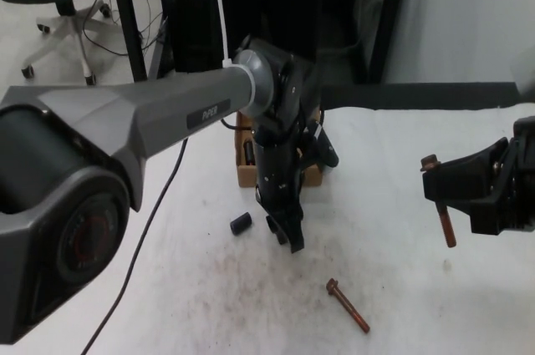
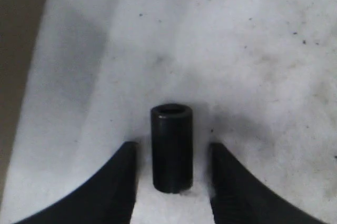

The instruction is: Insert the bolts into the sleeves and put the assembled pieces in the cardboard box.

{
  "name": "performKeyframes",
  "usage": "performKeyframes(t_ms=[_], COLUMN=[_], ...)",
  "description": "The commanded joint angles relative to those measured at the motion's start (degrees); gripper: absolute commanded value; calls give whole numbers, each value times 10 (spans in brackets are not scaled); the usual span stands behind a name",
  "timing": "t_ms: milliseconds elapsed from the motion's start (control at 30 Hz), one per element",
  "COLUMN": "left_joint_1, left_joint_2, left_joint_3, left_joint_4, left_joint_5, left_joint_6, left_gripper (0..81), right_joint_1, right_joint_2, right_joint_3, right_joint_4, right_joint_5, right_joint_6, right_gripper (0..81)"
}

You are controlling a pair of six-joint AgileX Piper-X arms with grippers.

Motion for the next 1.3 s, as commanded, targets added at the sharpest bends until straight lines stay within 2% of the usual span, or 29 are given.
performKeyframes(t_ms=[0,267,667,733,767,833,867,1000,1133,1267], left_joint_1=[-3,-3,-1,-1,-1,-1,-1,-1,-1,-1], left_joint_2=[0,0,13,15,14,14,14,13,11,-14], left_joint_3=[0,0,0,0,0,0,0,0,-17,-50], left_joint_4=[-2,-28,-9,-11,-11,-11,-11,-10,-4,24], left_joint_5=[-7,-7,-9,-9,-9,-9,-9,-9,-9,-9], left_joint_6=[4,4,4,4,4,11,22,12,-66,-142], left_gripper=[405,405,403,332,252,36,4,3,3,3], right_joint_1=[-2,-2,-2,-2,-2,-2,-2,-2,-2,-2], right_joint_2=[-7,-7,-7,-7,-7,-7,-7,-7,-7,-7], right_joint_3=[10,62,63,63,63,63,63,63,63,63], right_joint_4=[-7,-11,-46,-46,-46,-46,-46,-46,-52,-98], right_joint_5=[-9,-9,-9,-9,-9,-9,-9,-9,-9,-9], right_joint_6=[1,2,26,26,26,26,26,26,28,81], right_gripper=[9,9,9,9,9,9,9,9,9,9])
